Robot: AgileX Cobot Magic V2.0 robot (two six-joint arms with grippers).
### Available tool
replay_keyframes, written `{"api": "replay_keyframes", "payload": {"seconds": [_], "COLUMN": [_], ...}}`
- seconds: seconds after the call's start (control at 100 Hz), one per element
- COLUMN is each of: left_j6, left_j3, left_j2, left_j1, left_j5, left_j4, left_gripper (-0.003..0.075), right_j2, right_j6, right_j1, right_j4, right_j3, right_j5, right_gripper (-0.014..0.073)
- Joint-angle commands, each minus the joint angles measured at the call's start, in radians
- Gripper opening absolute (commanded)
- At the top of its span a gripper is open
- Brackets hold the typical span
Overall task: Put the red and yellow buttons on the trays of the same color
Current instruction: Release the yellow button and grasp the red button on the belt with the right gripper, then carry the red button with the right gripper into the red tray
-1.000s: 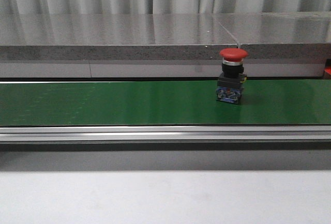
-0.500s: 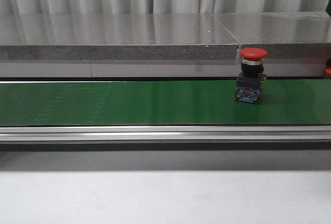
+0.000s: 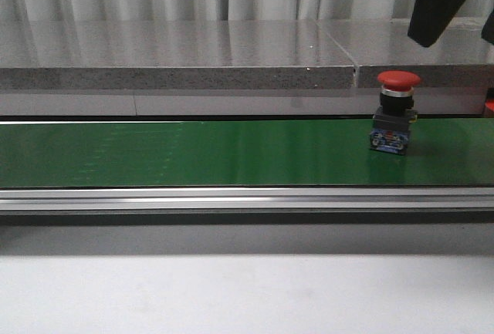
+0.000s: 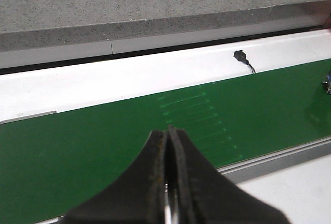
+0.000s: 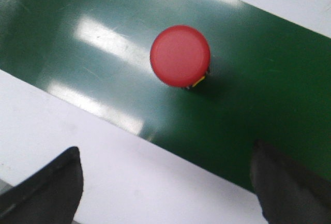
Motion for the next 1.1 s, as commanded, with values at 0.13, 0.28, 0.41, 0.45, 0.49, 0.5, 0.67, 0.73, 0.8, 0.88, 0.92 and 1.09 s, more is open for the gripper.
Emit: {"api": "replay_keyframes", "payload": {"seconds": [0.13, 0.28, 0.41, 0.45, 0.49, 0.5, 0.67, 0.73, 0.8, 0.88, 0.92, 1.09], "left_j6": [-0.002, -0.002, -0.002, -0.002, -0.002, -0.002, -0.002, -0.002, -0.002, -0.002, -0.002, -0.002], "left_j3": [-0.027, -0.027, -0.027, -0.027, -0.027, -0.027, -0.027, -0.027, -0.027, -0.027, -0.027, -0.027], "left_j2": [0.003, 0.003, 0.003, 0.003, 0.003, 0.003, 0.003, 0.003, 0.003, 0.003, 0.003, 0.003], "left_j1": [-0.009, -0.009, -0.009, -0.009, -0.009, -0.009, -0.009, -0.009, -0.009, -0.009, -0.009, -0.009], "left_j5": [-0.072, -0.072, -0.072, -0.072, -0.072, -0.072, -0.072, -0.072, -0.072, -0.072, -0.072, -0.072], "left_j4": [-0.017, -0.017, -0.017, -0.017, -0.017, -0.017, -0.017, -0.017, -0.017, -0.017, -0.017, -0.017], "left_gripper": [-0.0021, -0.0021, -0.0021, -0.0021, -0.0021, -0.0021, -0.0021, -0.0021, -0.0021, -0.0021, -0.0021, -0.0021], "right_j2": [0.120, 0.195, 0.227, 0.231, 0.231, 0.231, 0.212, 0.201, 0.188, 0.174, 0.167, 0.160], "right_j6": [-0.065, -0.080, -0.080, -0.080, -0.080, -0.080, -0.079, -0.064, -0.041, -0.003, 0.014, 0.153], "right_j1": [0.001, 0.000, 0.000, 0.000, 0.000, 0.000, -0.014, -0.036, -0.074, -0.130, -0.166, -0.334], "right_j4": [-0.014, -0.019, -0.050, -0.052, -0.052, -0.052, -0.055, -0.055, -0.055, -0.055, -0.055, -0.055], "right_j3": [-0.100, -0.123, -0.123, -0.123, -0.123, -0.123, -0.123, -0.123, -0.123, -0.123, -0.123, -0.126], "right_j5": [-0.070, -0.116, -0.112, -0.110, -0.110, -0.110, -0.132, -0.145, -0.161, -0.178, -0.189, -0.215], "right_gripper": [0.0648, 0.0610, 0.0409, 0.0346, 0.0281, 0.0271, 0.0111, 0.0096, 0.0091, 0.0091, 0.0091, 0.0091]}}
